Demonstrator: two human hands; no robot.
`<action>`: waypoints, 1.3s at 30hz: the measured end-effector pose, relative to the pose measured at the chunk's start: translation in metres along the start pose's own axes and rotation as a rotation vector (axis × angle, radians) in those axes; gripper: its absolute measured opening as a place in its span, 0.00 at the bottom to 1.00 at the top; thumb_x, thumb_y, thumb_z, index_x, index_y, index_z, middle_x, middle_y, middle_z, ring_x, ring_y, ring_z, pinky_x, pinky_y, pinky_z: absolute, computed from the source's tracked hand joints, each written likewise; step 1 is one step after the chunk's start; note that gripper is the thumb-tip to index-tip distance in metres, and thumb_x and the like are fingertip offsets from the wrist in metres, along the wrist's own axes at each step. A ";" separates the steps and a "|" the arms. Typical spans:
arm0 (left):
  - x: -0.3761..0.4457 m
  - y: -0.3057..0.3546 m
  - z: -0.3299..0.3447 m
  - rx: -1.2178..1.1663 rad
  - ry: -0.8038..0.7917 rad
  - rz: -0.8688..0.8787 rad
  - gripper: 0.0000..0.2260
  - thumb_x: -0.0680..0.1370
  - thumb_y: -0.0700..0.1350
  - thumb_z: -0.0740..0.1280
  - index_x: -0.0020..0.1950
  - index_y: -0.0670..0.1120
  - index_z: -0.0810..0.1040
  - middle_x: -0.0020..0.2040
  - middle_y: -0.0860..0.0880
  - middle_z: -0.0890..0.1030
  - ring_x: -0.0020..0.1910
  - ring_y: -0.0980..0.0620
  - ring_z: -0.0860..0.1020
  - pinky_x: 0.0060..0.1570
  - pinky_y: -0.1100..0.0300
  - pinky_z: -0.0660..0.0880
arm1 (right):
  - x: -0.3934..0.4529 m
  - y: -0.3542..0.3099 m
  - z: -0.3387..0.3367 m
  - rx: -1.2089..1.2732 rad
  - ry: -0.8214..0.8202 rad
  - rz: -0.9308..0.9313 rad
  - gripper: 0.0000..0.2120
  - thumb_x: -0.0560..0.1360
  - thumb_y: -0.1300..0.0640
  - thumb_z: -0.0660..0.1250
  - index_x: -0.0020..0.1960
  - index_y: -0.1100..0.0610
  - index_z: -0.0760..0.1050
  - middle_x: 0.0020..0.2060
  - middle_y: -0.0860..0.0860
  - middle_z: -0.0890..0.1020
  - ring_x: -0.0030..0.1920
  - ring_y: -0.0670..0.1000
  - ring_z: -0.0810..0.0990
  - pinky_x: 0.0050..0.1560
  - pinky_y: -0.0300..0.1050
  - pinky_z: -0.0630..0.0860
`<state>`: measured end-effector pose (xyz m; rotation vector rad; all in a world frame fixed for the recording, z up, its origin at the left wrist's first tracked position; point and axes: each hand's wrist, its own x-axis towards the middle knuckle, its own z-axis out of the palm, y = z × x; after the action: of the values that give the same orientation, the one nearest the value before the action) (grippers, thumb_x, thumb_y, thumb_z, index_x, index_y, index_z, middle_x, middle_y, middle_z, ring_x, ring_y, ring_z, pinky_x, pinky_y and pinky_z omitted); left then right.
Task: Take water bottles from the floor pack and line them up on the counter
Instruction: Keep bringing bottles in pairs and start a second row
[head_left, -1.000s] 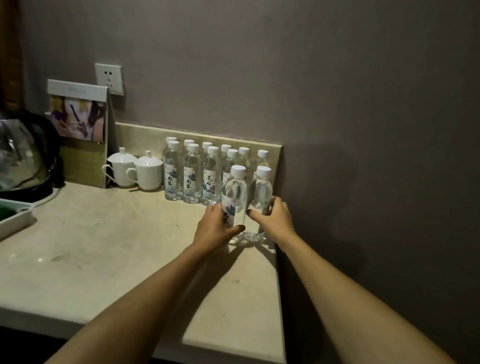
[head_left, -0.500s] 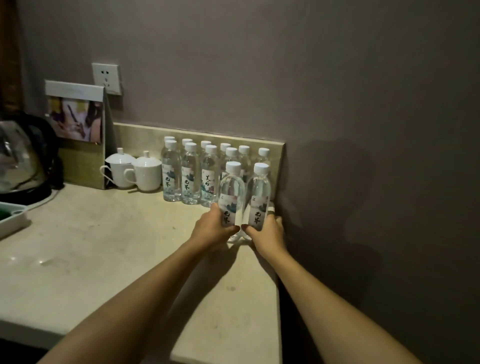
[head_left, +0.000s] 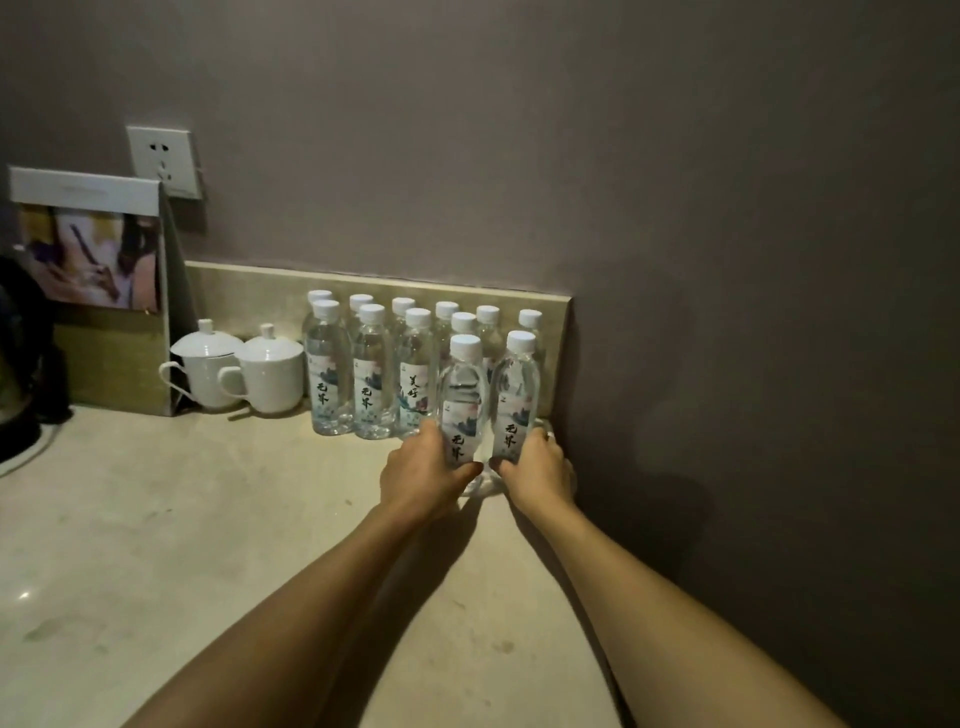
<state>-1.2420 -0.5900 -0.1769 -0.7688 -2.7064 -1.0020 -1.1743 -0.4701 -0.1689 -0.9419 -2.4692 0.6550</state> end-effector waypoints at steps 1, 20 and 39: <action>0.002 -0.001 0.000 0.007 0.003 -0.002 0.21 0.72 0.59 0.71 0.52 0.49 0.66 0.48 0.48 0.78 0.47 0.45 0.78 0.47 0.49 0.78 | 0.003 -0.003 0.000 -0.014 0.002 0.008 0.25 0.76 0.49 0.68 0.67 0.60 0.66 0.63 0.57 0.76 0.63 0.59 0.76 0.59 0.51 0.73; 0.021 -0.016 -0.012 0.043 0.012 0.015 0.22 0.73 0.60 0.70 0.54 0.48 0.66 0.52 0.46 0.80 0.52 0.43 0.79 0.46 0.52 0.75 | 0.033 -0.023 0.016 0.013 0.023 0.094 0.27 0.75 0.49 0.69 0.67 0.61 0.65 0.64 0.58 0.74 0.63 0.61 0.75 0.58 0.54 0.74; 0.022 -0.019 -0.009 -0.014 0.001 0.017 0.23 0.72 0.59 0.71 0.57 0.48 0.67 0.53 0.47 0.80 0.53 0.44 0.79 0.49 0.52 0.76 | 0.042 -0.019 0.023 0.022 0.020 0.060 0.28 0.76 0.50 0.68 0.69 0.62 0.62 0.65 0.59 0.73 0.64 0.60 0.73 0.59 0.52 0.73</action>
<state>-1.2706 -0.5990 -0.1737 -0.7923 -2.6901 -1.0188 -1.2251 -0.4598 -0.1678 -1.0126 -2.4196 0.6871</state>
